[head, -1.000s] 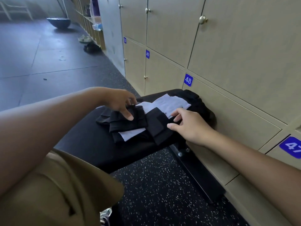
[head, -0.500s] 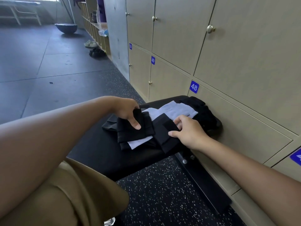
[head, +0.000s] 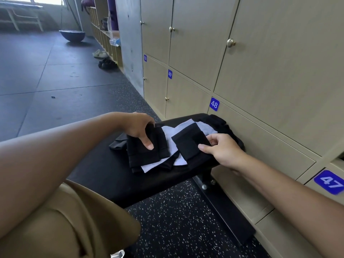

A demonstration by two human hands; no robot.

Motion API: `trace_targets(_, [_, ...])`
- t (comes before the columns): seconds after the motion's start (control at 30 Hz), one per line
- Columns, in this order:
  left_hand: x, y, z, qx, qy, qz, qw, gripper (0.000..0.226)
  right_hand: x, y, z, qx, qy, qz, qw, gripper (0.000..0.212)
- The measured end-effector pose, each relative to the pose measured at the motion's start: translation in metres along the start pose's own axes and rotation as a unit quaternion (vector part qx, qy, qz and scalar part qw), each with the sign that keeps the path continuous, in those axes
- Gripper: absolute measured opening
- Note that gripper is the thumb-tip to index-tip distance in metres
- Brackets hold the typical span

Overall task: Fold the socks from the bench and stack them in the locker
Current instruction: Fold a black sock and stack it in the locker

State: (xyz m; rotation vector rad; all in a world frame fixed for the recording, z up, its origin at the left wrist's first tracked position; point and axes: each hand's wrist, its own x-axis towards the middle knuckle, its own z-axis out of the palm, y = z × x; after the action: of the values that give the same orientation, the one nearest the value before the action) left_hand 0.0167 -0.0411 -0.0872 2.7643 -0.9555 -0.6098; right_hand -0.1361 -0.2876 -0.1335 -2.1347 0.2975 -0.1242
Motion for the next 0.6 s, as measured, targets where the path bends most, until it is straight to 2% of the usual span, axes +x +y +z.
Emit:
trace_targets(0.3, [-0.013,0.009,-0.011,-0.073,0.011,0.053,0.996,0.036,-0.015,0.01,-0.03,0.088,0.01,0.012,0.996,0.005])
trace_targets(0.43, [-0.021,0.024,-0.017,-0.122,0.041,0.067,0.989,0.045,-0.023,0.013,-0.043,0.131,0.03,0.025,0.991,0.012])
trace_targets(0.5, [-0.026,0.036,-0.019,-0.158,0.046,0.082,0.983,0.056,-0.027,0.014,-0.05,0.163,0.035,0.04,0.985,0.004])
trace_targets(0.6, [-0.033,0.06,-0.018,-0.194,0.048,0.111,0.973,0.059,-0.035,0.015,-0.061,0.199,0.046,0.058,0.977,0.006])
